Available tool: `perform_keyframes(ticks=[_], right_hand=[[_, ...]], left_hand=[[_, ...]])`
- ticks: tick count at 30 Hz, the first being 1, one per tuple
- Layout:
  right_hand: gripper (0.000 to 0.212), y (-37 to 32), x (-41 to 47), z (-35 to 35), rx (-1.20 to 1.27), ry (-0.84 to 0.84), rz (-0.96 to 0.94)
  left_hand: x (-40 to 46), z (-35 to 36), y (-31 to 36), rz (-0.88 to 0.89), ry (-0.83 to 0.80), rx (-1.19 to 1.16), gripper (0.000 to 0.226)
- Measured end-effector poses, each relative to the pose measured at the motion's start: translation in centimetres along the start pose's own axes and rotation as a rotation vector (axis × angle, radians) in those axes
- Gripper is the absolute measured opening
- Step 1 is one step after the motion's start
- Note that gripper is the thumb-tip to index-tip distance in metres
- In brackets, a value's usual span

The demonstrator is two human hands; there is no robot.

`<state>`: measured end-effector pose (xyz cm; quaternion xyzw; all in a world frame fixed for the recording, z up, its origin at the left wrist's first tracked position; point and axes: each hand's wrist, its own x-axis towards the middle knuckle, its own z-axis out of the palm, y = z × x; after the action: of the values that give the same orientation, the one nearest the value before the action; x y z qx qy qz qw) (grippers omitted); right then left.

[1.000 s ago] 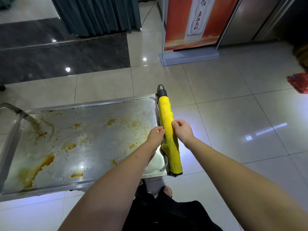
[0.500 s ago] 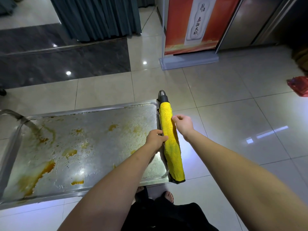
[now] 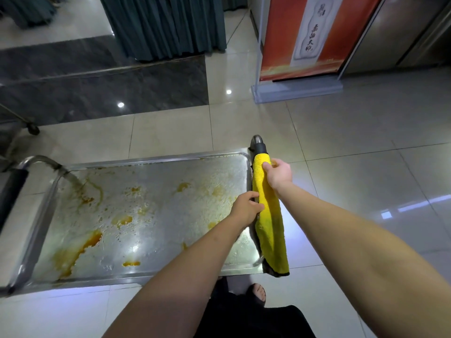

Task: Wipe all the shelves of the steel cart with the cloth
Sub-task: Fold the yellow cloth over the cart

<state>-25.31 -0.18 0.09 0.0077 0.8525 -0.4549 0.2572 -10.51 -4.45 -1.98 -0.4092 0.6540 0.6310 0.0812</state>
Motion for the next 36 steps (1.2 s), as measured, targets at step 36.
perform_keyframes(ticks=[36], right_hand=[[0.006, -7.3, -9.2, -6.7, 0.165, 0.117, -0.811]], left_hand=[[-2.9, -5.8, 10.9, 0.279, 0.081, -0.161, 0.048]])
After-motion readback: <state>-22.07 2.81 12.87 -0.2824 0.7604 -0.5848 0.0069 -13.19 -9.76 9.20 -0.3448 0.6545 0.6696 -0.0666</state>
